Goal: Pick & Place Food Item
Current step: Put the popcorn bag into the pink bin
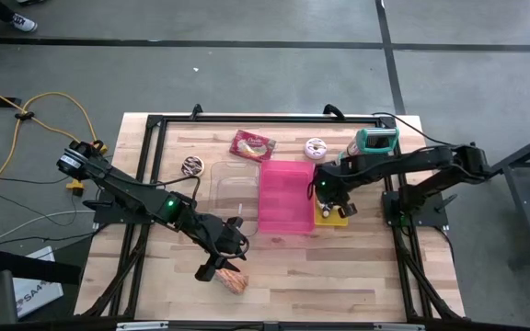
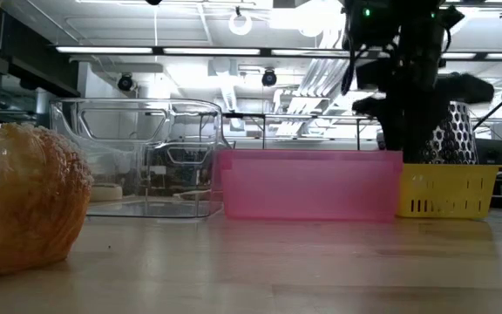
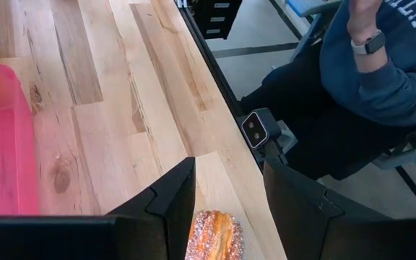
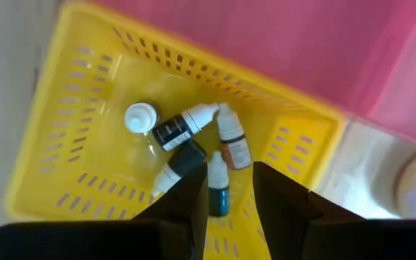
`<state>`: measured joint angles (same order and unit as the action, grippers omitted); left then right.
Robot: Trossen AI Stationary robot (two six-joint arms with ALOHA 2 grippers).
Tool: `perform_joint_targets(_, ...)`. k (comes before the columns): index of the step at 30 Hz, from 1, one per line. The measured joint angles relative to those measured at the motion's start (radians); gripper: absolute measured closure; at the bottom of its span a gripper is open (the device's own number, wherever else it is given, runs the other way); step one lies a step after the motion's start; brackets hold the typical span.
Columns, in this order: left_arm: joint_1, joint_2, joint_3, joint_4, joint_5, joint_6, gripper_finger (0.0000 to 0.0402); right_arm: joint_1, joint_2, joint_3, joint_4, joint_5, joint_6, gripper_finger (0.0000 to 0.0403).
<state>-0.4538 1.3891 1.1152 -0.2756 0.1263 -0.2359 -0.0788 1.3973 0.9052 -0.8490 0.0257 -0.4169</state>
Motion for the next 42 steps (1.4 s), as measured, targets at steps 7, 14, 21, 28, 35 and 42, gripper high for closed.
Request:
perform_joint_targets(7, 0.000, 0.000, 0.000, 0.000, 0.000, 0.000, 0.0242, 0.006, -0.055, 0.083, -0.035, -0.037, -0.001, 0.0306)
perform_joint_targets(14, 0.000, 0.000, 0.000, 0.000, 0.000, 0.000, 0.0242, 0.038, -0.089, 0.118, -0.033, -0.057, 0.025, 0.0306)
perform_joint_targets(21, 0.000, 0.000, 0.000, 0.000, 0.000, 0.000, 0.0242, 0.055, -0.091, 0.118, -0.014, -0.071, 0.134, 0.0306)
perform_joint_targets(28, 0.000, 0.000, 0.000, 0.000, 0.000, 0.000, 0.0242, 0.026, -0.091, 0.118, 0.012, -0.139, 0.191, 0.0306)
perform_joint_targets(35, 0.000, 0.000, 0.000, 0.000, 0.000, 0.000, 0.0242, -0.065, -0.124, 0.118, 0.006, -0.222, 0.261, 0.0306)
perform_joint_targets(42, 0.000, 0.000, 0.000, 0.000, 0.000, 0.000, 0.0242, -0.111, -0.202, 0.118, -0.013, -0.243, 0.256, 0.0306)
